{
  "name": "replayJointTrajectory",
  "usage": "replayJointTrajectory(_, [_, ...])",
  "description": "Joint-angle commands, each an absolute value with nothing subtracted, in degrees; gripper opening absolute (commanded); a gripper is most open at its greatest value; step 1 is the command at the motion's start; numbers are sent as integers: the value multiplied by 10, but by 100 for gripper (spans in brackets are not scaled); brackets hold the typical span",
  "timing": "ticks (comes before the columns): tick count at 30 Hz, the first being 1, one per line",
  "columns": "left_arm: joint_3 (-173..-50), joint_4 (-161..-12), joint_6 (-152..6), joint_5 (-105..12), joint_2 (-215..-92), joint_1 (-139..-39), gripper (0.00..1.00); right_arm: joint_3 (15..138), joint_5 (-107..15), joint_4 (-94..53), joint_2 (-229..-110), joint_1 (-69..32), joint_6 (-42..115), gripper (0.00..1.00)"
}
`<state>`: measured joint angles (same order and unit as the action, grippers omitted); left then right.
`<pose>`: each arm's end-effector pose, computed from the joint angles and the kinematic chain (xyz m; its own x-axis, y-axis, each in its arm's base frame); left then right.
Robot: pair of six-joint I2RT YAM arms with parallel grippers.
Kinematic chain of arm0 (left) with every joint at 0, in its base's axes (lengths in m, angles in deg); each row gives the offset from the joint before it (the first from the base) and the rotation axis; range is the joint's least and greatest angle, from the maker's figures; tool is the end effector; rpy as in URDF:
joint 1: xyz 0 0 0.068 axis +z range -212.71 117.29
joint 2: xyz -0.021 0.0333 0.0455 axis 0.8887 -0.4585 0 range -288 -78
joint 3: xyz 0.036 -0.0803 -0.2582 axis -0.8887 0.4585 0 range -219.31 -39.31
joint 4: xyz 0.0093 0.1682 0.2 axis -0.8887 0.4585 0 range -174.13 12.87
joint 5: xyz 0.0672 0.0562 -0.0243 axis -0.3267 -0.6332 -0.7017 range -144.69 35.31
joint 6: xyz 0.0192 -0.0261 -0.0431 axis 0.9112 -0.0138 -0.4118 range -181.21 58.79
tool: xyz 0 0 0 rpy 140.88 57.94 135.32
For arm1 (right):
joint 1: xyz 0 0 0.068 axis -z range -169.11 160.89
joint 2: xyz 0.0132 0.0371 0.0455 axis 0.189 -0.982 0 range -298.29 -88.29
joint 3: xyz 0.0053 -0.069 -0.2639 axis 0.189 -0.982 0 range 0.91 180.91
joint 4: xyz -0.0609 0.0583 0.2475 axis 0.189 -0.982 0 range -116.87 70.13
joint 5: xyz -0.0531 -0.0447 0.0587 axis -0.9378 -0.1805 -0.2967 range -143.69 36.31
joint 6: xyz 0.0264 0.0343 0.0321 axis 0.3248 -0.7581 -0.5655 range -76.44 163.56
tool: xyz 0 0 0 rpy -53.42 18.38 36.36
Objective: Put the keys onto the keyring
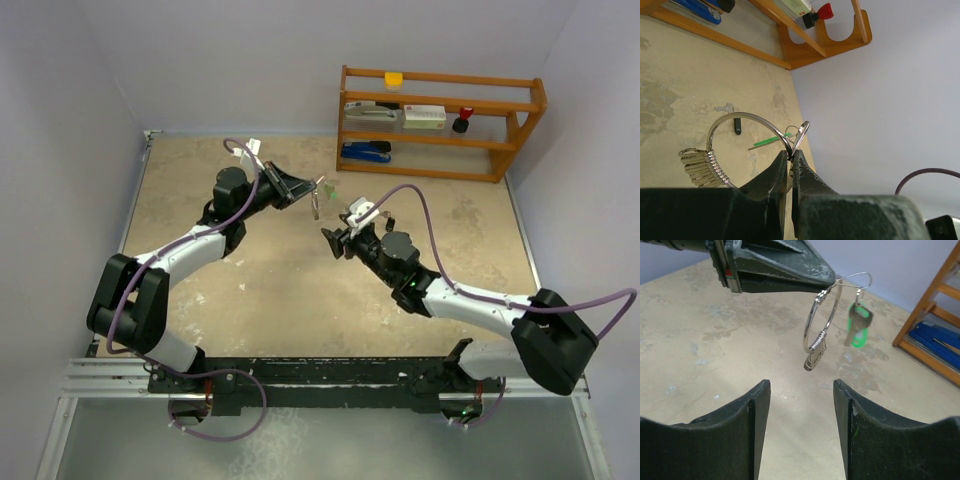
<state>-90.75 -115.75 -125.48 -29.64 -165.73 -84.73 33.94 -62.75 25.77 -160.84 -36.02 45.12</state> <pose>0.3173 -0.1445 0.2719 -0.6913 -0.6007 -0.4016 0.2493 0.3234 -0.9128 0.1929 0.1982 0.2674 0.0896 0.0564 -0.9944 -0.6120 0.7908 -0.0103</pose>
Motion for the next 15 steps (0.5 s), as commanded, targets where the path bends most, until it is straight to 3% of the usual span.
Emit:
replayJointTrajectory(1, [-914, -1192, -1252, -317, -1630, -843, 0, 374, -599, 269, -1620, -359, 435, 57])
replayJointTrajectory(15, [-899, -1202, -1269, -335, -1616, -844, 0, 477, -633, 258, -1709, -358, 430, 57])
